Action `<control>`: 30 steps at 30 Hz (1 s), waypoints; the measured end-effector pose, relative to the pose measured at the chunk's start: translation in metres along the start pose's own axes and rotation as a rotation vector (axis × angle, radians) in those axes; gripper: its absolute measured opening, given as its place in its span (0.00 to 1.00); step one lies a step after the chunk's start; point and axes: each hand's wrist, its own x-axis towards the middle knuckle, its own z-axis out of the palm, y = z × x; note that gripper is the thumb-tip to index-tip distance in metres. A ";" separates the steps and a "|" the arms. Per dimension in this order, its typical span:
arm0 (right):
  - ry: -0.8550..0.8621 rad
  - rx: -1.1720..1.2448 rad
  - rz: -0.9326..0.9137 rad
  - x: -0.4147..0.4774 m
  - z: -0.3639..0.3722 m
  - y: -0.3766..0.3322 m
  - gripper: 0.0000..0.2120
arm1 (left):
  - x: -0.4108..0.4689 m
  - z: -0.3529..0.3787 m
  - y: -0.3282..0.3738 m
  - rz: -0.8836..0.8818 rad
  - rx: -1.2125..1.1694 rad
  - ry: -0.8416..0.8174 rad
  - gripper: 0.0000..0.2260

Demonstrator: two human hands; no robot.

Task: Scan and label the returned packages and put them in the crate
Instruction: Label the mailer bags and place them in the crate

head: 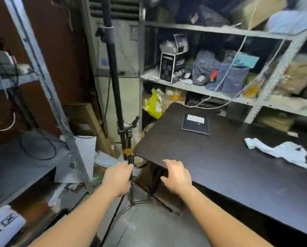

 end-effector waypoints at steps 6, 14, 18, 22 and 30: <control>0.072 0.030 0.159 0.020 -0.054 0.106 0.29 | 0.079 -0.043 0.082 0.128 0.030 0.016 0.25; 0.014 -0.149 0.271 0.096 -0.085 0.195 0.27 | 0.228 -0.053 0.144 0.232 0.041 0.046 0.24; -0.018 -0.121 0.348 0.156 -0.100 0.229 0.28 | 0.310 -0.060 0.162 0.252 0.003 0.023 0.23; -0.022 -0.043 0.398 0.212 -0.103 0.259 0.28 | 0.374 -0.064 0.175 0.232 -0.049 -0.030 0.23; -0.055 0.326 0.482 0.320 -0.072 0.320 0.27 | 0.483 -0.040 0.198 0.026 -0.380 -0.189 0.22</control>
